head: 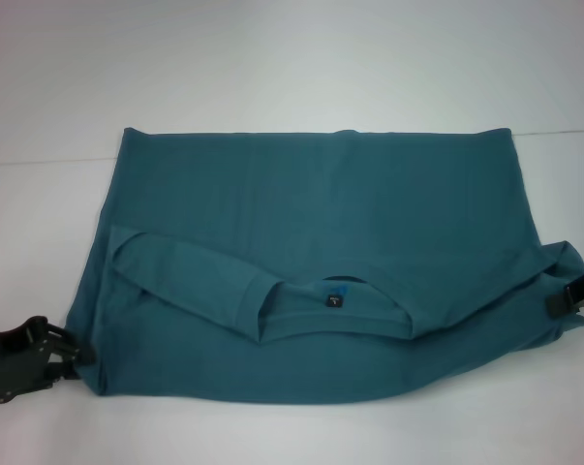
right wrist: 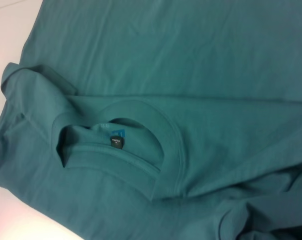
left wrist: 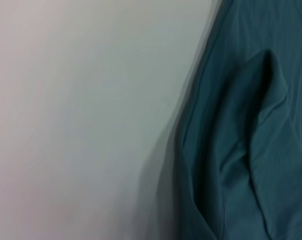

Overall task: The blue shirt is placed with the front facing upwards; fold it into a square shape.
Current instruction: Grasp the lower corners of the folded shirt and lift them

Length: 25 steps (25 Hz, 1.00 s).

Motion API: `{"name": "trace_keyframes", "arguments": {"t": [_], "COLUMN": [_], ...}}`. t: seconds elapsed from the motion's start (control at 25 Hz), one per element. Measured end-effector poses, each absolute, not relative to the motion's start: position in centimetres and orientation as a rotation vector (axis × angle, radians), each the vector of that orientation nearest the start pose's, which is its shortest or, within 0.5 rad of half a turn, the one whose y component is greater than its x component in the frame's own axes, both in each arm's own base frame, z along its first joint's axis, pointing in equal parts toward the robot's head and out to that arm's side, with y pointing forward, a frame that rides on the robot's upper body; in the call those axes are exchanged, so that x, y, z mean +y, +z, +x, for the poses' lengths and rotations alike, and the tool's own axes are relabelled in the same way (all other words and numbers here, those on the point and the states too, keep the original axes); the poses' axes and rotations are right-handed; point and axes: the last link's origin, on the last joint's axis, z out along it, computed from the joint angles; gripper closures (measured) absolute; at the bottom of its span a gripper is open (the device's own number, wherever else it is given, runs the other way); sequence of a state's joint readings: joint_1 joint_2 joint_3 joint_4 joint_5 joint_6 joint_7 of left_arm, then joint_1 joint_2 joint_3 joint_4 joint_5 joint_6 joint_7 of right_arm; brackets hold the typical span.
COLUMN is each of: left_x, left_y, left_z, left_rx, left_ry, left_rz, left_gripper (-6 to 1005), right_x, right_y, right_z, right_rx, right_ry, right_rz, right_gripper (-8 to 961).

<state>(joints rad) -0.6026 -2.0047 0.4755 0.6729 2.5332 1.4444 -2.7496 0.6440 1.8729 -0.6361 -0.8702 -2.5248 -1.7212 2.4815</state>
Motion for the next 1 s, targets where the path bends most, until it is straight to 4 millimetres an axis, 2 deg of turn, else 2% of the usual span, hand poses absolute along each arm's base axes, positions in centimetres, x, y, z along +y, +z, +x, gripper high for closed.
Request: {"name": "trace_keyframes", "arguments": {"t": [0.36,0.56,0.72,1.0], "left_x": [33.9,33.7,33.2,31.5], "left_y": [3.5,3.7,4.3,5.0], "left_z": [-32.9,-32.0,-31.4,-31.6], "left_rx": [2.664,2.548,2.457,2.399], "left_ry": [0.402,0.448,0.444,0.361], "left_rz": [2.053,2.088,2.115,2.131], "left_gripper": [923,979,979,980], "right_x": [35.4,35.4,35.4,34.8], "right_y": [11.0,11.1,11.2,11.4], "right_z": [29.5,29.5,29.6,29.9], "right_rx": [1.788,1.786,1.785,1.803], "right_ry": [0.027,0.025,0.018,-0.006], "right_rz": [-2.255,-2.256,-2.253,-2.258], "right_gripper": [879,879,879,879]}}
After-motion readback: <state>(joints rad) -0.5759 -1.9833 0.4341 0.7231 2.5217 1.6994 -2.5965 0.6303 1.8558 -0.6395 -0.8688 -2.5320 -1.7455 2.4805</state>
